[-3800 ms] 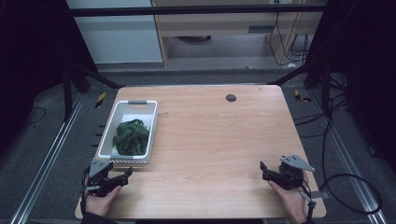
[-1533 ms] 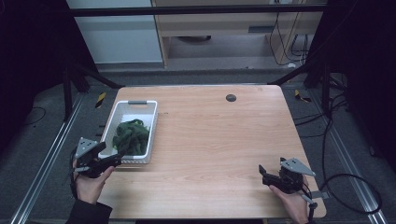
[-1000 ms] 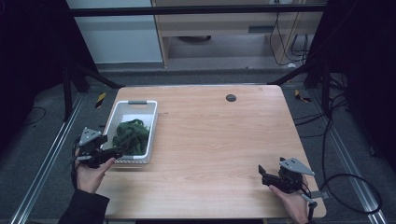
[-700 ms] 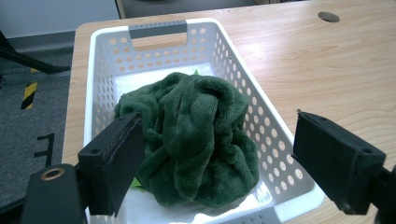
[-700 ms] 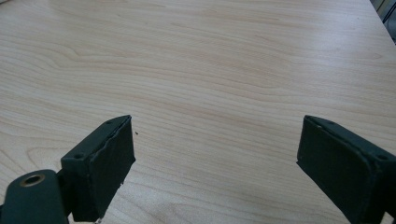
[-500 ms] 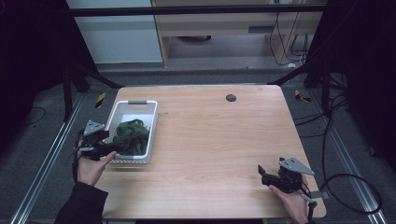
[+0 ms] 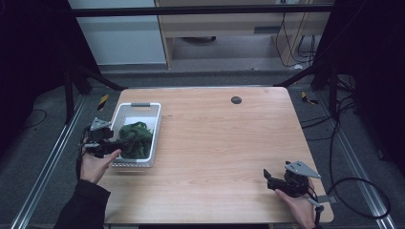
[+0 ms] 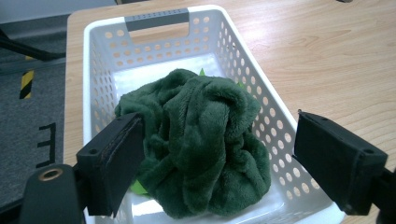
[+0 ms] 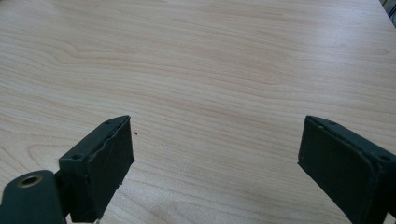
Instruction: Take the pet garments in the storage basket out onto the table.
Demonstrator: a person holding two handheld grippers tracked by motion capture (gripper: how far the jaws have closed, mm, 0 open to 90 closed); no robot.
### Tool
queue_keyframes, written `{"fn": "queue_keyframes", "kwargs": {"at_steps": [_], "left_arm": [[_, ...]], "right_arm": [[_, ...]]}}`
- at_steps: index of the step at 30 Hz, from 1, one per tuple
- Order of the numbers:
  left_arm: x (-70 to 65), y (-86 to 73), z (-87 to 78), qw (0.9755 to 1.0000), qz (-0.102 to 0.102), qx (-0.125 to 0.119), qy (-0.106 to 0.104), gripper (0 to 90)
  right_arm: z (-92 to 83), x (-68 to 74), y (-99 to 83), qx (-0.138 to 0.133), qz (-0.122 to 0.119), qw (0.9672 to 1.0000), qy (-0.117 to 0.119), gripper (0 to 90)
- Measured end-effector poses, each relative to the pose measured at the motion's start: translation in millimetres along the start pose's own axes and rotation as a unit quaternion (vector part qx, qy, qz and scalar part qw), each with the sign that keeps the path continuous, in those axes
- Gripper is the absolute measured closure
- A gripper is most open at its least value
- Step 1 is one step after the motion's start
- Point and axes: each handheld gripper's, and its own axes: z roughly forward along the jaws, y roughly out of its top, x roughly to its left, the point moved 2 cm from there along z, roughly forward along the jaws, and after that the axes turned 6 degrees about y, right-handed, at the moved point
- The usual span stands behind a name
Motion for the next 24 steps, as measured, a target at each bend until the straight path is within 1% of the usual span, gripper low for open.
{"fn": "queue_keyframes", "kwargs": {"at_steps": [2, 7, 8, 10, 14, 20, 24], "left_arm": [[0.0, 1.8, 3.9, 0.9999, 0.003, 0.009, -0.003, 15.4], [-0.9, 7.0, 8.6, 0.9997, 0.008, 0.019, -0.008, 15.7], [-1.5, 8.6, 10.0, 0.9996, 0.012, 0.022, -0.008, 15.8], [-2.2, 11.0, 12.1, 0.9995, 0.016, 0.028, -0.005, 16.0], [-3.8, 14.9, 17.6, 0.9993, 0.018, 0.033, -0.005, 15.9], [-6.0, 20.4, 25.6, 0.9983, 0.03, 0.05, 0.0, 15.8], [-7.1, 21.1, 27.9, 0.9981, 0.03, 0.054, -0.001, 15.8]], "right_arm": [[0.1, 0.3, 0.0, 0.001, 0.002, 1.0, 0.001, 10.1], [0.7, 0.0, -0.2, 0.003, 0.0, 1.0, 0.001, 10.0], [0.9, -0.2, -0.3, 0.003, -0.002, 1.0, 0.0, 10.0], [1.1, -0.3, -0.3, 0.003, -0.003, 1.0, 0.0, 10.0], [1.2, -0.5, -0.4, 0.005, -0.001, 1.0, 0.0, 9.9], [1.5, 0.0, -0.5, 0.008, 0.002, 1.0, 0.004, 9.7], [2.2, -0.8, -0.8, 0.008, -0.003, 1.0, 0.003, 9.7]]}}
